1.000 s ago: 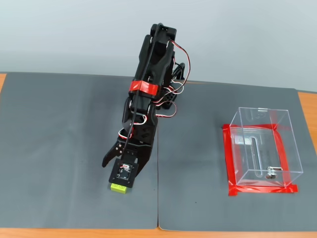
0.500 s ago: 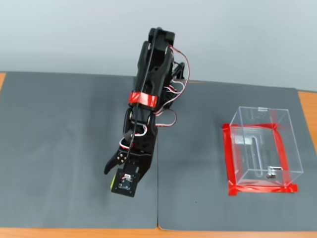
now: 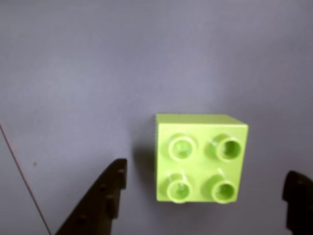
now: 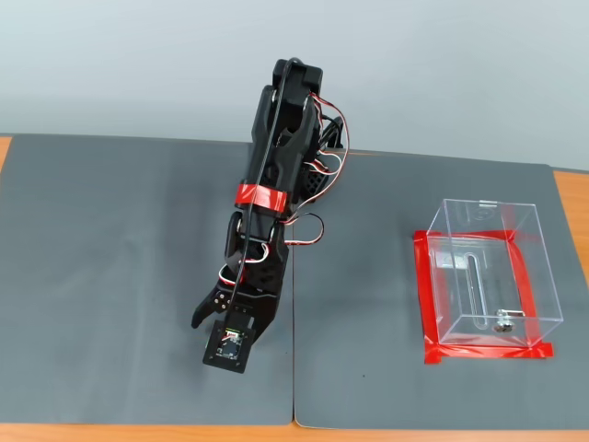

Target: Pick the green lego block and place it into the transparent box

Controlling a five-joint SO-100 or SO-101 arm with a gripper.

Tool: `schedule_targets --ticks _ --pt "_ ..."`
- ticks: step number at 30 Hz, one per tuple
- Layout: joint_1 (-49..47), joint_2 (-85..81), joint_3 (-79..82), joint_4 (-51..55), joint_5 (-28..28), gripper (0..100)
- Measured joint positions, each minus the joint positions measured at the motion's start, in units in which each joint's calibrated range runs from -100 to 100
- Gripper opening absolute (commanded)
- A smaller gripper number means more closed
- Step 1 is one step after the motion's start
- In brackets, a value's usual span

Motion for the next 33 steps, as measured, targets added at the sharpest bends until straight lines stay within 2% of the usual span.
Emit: schedule_targets --ticks 19,28,33 --pt "1.0 1.5 -0.4 -1.1 0.0 34" --pt "1.0 1.5 -0.4 -1.1 0.0 9" --pt "1.0 1.5 -0.4 -1.1 0.0 9"
